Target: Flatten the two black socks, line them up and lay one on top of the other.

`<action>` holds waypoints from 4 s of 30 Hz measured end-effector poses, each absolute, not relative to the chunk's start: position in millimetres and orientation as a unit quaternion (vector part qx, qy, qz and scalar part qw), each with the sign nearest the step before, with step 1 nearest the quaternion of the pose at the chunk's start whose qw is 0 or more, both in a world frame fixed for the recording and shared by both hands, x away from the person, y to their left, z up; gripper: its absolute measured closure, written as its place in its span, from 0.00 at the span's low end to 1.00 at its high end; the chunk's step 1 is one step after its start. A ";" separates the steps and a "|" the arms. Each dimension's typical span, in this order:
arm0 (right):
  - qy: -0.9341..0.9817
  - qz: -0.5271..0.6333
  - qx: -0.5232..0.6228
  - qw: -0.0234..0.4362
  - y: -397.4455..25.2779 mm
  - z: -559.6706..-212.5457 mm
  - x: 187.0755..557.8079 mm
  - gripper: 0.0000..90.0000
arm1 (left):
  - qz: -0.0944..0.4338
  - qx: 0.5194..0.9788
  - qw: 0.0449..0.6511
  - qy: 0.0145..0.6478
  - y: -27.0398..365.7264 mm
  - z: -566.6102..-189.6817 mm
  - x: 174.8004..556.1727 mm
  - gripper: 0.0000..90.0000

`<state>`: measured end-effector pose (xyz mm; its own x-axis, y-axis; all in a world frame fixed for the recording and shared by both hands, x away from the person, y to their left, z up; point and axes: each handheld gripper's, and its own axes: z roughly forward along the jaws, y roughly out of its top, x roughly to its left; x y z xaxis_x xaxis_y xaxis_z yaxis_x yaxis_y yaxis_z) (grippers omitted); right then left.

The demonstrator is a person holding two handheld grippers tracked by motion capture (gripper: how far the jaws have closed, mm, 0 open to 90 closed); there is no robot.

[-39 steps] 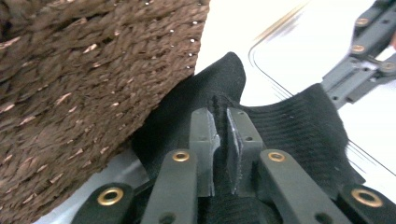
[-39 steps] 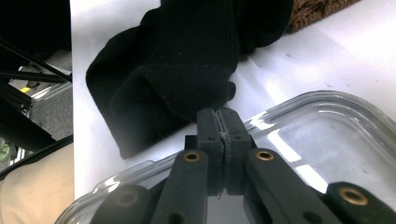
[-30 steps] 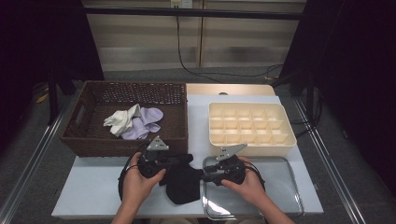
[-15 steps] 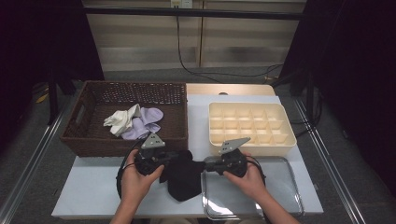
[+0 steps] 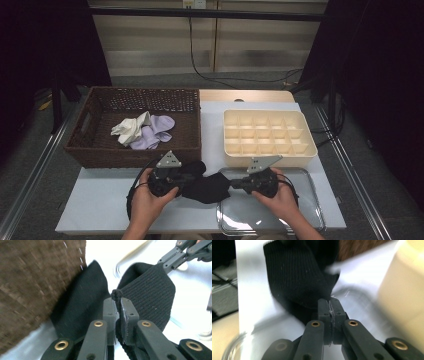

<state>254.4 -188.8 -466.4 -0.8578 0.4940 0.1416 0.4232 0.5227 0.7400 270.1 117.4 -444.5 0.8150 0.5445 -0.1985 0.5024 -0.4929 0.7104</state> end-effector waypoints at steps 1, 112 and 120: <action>0.874 0.409 0.262 0.038 -188.9 -470.9 253.1 0.99 | 0.024 0.869 0.391 0.303 115.3 -446.4 268.2 0.93; 0.865 0.403 0.296 -0.047 -152.3 -473.1 275.7 1.00 | 0.050 0.857 0.426 0.286 101.3 -446.1 281.8 0.95; 0.841 0.441 0.307 0.052 -162.2 -448.3 281.9 1.00 | 0.078 0.834 0.467 0.283 112.0 -428.1 283.0 0.95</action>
